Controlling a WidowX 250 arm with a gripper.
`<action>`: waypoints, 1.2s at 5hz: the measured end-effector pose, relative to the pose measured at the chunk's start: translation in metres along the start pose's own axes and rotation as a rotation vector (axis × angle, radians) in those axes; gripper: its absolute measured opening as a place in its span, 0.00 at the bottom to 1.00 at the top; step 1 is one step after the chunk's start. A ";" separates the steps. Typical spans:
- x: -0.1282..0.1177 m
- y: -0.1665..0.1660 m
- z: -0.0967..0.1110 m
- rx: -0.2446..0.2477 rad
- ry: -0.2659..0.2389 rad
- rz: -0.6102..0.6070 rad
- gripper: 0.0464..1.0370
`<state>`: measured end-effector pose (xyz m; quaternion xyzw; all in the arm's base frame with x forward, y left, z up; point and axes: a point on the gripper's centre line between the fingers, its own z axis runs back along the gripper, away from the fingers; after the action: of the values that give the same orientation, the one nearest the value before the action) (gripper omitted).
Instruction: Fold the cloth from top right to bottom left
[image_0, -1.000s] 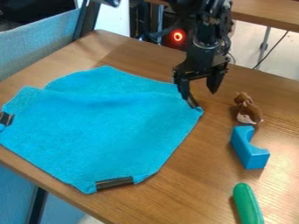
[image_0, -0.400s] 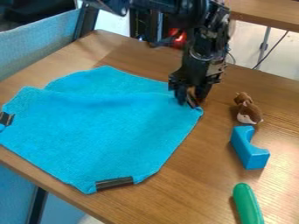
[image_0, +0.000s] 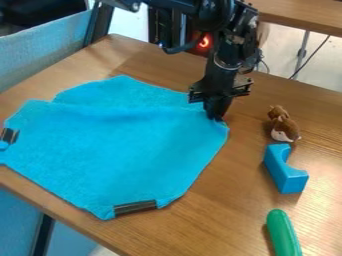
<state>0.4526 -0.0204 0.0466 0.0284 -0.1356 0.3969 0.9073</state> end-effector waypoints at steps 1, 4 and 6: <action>0.006 0.012 0.008 -0.006 0.059 0.005 0.02; 0.052 0.072 0.068 -0.138 0.230 0.003 0.02; 0.047 0.160 0.039 -0.025 0.274 -0.059 0.02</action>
<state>0.3580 0.1164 0.0879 -0.0335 -0.0145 0.3686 0.9289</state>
